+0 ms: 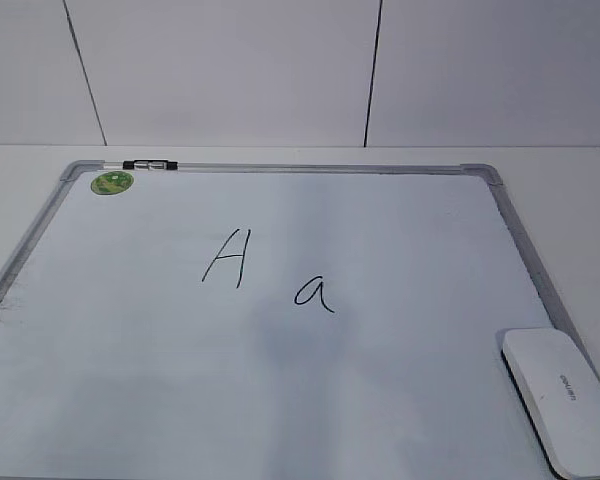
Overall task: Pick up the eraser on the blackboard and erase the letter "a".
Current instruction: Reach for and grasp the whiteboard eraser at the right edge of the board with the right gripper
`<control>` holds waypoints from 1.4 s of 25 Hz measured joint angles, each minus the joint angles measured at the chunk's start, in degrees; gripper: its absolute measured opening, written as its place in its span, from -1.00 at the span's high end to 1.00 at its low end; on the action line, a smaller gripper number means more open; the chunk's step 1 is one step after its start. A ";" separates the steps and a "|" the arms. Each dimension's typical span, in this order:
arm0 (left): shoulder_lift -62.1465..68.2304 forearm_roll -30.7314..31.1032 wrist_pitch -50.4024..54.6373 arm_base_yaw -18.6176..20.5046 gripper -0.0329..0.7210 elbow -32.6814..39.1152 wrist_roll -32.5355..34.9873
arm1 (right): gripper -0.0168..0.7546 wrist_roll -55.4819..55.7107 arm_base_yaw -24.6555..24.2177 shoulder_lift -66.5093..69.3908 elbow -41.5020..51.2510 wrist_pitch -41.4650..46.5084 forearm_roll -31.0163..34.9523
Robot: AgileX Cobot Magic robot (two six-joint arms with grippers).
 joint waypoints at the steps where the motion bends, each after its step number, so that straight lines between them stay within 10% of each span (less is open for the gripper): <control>1: 0.00 0.00 0.00 0.00 0.10 0.00 0.00 | -0.54 0.00 0.00 0.00 0.00 0.00 0.00; 35: 0.00 0.00 0.00 0.00 0.10 0.00 0.00 | -0.54 0.00 0.85 0.00 0.00 0.00 0.51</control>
